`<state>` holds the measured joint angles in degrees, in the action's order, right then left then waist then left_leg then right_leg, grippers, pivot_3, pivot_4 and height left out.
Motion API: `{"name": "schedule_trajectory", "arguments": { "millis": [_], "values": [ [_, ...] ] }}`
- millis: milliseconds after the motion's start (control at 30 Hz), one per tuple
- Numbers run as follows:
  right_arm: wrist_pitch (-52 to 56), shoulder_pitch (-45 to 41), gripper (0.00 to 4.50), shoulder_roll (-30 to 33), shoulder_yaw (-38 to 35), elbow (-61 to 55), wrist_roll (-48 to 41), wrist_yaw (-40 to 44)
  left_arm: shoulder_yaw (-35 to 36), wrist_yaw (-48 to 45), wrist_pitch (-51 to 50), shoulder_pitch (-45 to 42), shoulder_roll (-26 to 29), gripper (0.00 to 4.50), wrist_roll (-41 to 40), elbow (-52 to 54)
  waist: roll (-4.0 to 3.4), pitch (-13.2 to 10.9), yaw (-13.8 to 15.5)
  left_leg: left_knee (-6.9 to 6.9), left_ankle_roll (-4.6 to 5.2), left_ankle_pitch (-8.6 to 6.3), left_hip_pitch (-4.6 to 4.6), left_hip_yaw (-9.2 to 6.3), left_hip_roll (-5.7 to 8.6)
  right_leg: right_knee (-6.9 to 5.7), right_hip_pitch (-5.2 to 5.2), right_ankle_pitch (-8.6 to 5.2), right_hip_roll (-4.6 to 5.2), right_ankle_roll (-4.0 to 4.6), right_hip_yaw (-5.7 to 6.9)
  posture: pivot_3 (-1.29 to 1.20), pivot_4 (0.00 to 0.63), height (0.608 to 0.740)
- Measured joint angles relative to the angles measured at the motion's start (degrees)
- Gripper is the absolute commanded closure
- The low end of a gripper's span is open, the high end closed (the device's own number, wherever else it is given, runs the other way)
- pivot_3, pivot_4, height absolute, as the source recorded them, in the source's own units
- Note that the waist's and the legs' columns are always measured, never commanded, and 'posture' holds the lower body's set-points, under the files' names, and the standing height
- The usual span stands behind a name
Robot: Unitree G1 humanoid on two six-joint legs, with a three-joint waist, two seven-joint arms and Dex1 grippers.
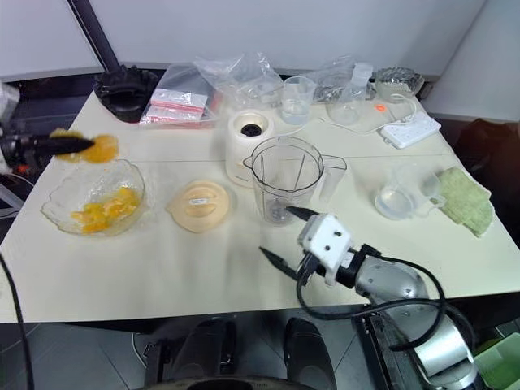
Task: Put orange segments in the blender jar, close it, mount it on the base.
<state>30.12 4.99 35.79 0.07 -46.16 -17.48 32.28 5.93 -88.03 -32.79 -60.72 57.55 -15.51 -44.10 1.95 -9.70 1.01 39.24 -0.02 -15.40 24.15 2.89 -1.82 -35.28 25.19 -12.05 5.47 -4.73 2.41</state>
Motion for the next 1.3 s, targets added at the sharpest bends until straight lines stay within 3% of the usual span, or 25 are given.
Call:
{"name": "schedule_trajectory", "arguments": {
  "millis": [200,400,600,1000,1100,1300],
  "values": [
    [0.63,4.35,0.00,1.30,-7.34,-0.19,-0.35,-0.14,-3.92,-2.77,-1.50,-12.57,-10.95,4.48,-0.99,0.57,0.02,-0.02,-0.07,0.00,0.01,0.01,0.00,-0.06,0.06,0.00,-0.05,-0.02,-0.03,-0.07,0.00,0.00,0.150,0.740],
    [2.26,4.83,0.00,1.26,-14.64,-1.35,-2.53,-1.31,-9.34,-4.24,4.05,-20.60,-24.20,4.48,-0.48,-6.57,-0.05,-0.06,-0.55,-0.02,0.02,0.00,-0.09,-0.08,-0.02,-0.10,0.00,-0.02,-0.16,-0.08,-0.04,0.00,0.150,0.740],
    [7.62,4.58,0.00,0.57,-19.58,-8.23,-6.56,-5.10,-12.78,0.99,20.93,-25.62,-38.46,4.48,7.14,-20.99,-0.08,-0.09,0.44,-0.03,0.03,0.00,-0.06,-0.26,-0.05,-0.14,0.00,-0.04,-0.28,-0.08,-0.03,0.00,0.150,0.740],
    [10.12,8.72,0.00,-1.29,-21.13,-11.78,-8.64,-10.08,-16.95,3.05,32.28,-25.73,-46.99,4.48,17.57,-28.52,-0.06,-0.15,-0.15,0.00,0.04,0.00,0.07,-0.27,-0.03,-0.08,0.06,-0.03,-0.26,-0.06,-0.06,0.00,0.150,0.740],
    [9.38,9.64,0.00,-1.33,-21.10,-12.01,-8.45,-10.57,-17.27,1.90,33.83,-25.73,-47.16,3.62,18.88,-28.63,-0.06,-0.15,-0.27,-0.01,0.04,-0.01,0.05,-0.28,-0.04,-0.08,0.06,-0.03,-0.28,-0.06,-0.06,0.00,0.150,0.740],
    [8.65,9.79,0.00,-1.34,-20.49,-12.00,-7.82,-11.02,-17.56,1.40,36.04,-25.71,-47.33,0.64,20.40,-28.65,-0.06,-0.15,-0.18,-0.01,0.04,-0.01,0.06,-0.32,-0.05,-0.09,0.06,-0.04,-0.30,-0.06,-0.06,0.00,0.150,0.740]
  ]
}}
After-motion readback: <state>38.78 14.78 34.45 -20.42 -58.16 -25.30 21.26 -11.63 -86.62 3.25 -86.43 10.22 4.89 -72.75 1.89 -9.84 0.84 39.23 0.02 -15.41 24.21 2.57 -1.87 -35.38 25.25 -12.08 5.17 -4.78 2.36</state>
